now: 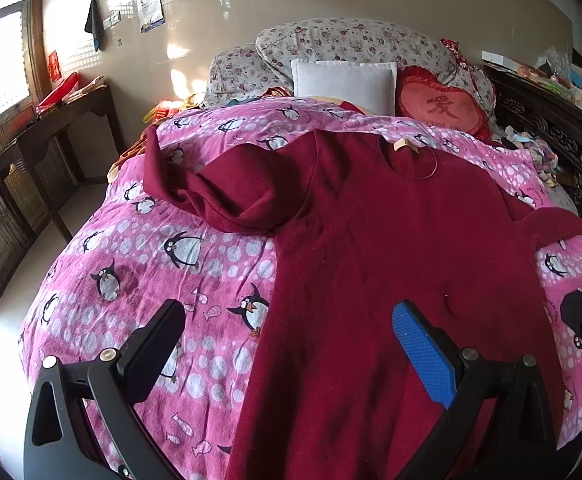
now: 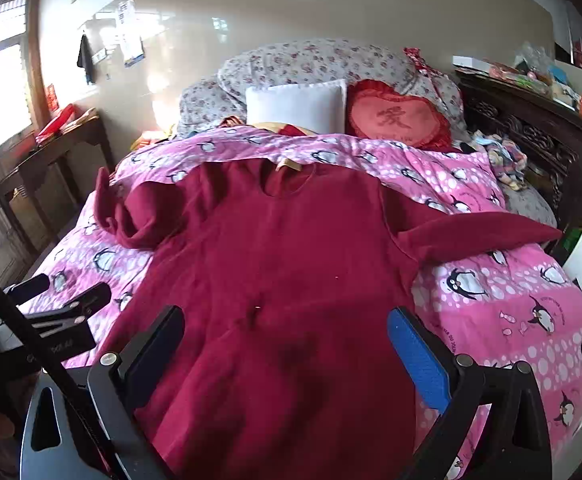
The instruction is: Fold small clothes
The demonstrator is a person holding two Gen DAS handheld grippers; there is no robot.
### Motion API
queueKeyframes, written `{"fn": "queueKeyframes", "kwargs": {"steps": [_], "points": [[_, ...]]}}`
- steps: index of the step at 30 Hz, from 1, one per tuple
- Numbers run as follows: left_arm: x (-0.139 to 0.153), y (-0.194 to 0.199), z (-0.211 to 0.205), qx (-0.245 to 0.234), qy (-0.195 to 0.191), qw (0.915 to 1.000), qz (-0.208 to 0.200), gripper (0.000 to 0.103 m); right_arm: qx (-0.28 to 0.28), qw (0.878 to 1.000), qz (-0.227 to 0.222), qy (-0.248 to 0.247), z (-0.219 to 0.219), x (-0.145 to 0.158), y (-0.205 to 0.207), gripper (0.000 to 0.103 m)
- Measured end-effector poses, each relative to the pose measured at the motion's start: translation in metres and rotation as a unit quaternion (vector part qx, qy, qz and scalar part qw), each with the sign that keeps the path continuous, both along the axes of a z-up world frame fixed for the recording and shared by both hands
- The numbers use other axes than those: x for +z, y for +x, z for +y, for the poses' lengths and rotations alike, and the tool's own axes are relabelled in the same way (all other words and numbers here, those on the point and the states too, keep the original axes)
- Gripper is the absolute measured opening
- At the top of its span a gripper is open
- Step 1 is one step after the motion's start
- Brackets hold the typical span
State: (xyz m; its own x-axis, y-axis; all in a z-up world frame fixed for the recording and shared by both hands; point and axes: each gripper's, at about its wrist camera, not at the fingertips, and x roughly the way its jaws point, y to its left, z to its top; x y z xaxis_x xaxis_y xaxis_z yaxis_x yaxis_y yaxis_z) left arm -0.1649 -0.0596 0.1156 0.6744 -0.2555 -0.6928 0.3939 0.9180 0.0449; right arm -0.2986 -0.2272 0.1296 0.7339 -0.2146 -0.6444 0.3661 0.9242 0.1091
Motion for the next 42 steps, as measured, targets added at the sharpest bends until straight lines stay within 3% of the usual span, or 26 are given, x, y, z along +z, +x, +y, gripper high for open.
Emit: {"fn": "queueKeyframes", "kwargs": {"steps": [29,42], "points": [[-0.018,0.029,-0.025,0.002,0.001,0.9997,0.025,0.103,-0.039,0.998,0.044,-0.007,-0.023,-0.036,0.056,0.103],[-0.027,0.069,-0.02,0.02,-0.003,0.9985,0.05,0.103,-0.026,0.998,0.056,0.004,-0.024,-0.048,0.096,0.103]]}}
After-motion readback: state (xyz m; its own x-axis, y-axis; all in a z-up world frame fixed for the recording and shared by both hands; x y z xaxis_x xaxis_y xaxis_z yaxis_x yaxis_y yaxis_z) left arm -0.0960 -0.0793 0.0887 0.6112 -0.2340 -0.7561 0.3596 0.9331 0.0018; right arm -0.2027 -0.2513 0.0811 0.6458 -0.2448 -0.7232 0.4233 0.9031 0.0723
